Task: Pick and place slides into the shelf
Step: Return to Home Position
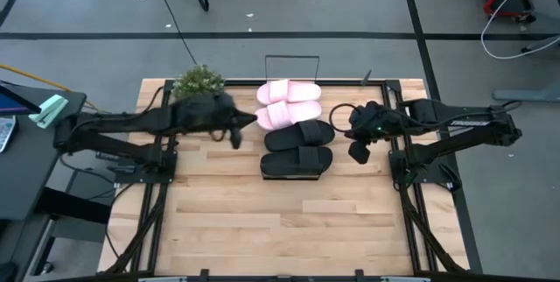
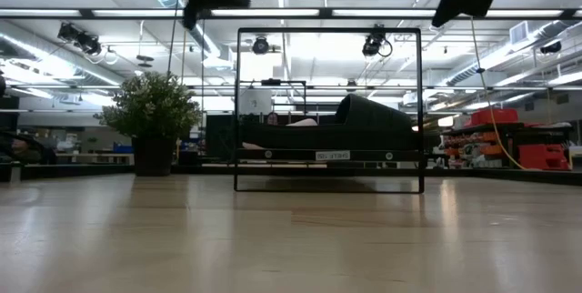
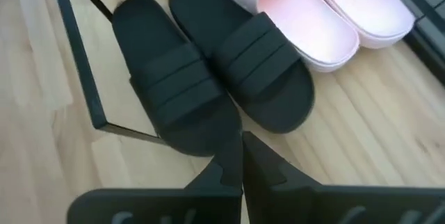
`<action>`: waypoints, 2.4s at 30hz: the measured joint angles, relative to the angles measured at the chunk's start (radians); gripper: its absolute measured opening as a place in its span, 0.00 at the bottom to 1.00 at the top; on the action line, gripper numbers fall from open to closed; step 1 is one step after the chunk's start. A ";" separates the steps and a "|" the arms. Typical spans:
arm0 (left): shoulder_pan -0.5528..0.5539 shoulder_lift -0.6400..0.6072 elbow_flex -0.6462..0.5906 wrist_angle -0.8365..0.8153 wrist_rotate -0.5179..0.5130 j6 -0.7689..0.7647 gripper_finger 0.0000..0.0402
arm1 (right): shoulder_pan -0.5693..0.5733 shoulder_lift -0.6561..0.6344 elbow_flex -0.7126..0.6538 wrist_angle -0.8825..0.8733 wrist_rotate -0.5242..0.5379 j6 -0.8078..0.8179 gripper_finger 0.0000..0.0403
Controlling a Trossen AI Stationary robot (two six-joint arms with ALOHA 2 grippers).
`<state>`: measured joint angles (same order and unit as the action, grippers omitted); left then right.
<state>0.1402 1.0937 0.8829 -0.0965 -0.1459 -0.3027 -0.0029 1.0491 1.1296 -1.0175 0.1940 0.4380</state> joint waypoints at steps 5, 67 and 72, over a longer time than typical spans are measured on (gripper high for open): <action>-0.046 -0.202 -0.270 0.211 -0.098 -0.012 0.01 | 0.000 -0.008 -0.025 0.031 -0.027 0.013 0.00; -0.100 -1.009 -0.874 0.141 -0.007 -0.036 0.01 | -0.001 0.023 -0.026 0.062 -0.003 0.146 0.01; -0.100 -0.982 -0.874 0.136 -0.012 -0.004 0.00 | -0.002 0.023 -0.026 0.062 -0.003 0.145 0.01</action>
<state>0.0406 0.1116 0.0090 0.0399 -0.1581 -0.3065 -0.0044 1.0718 1.1034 -0.9558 0.1909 0.5830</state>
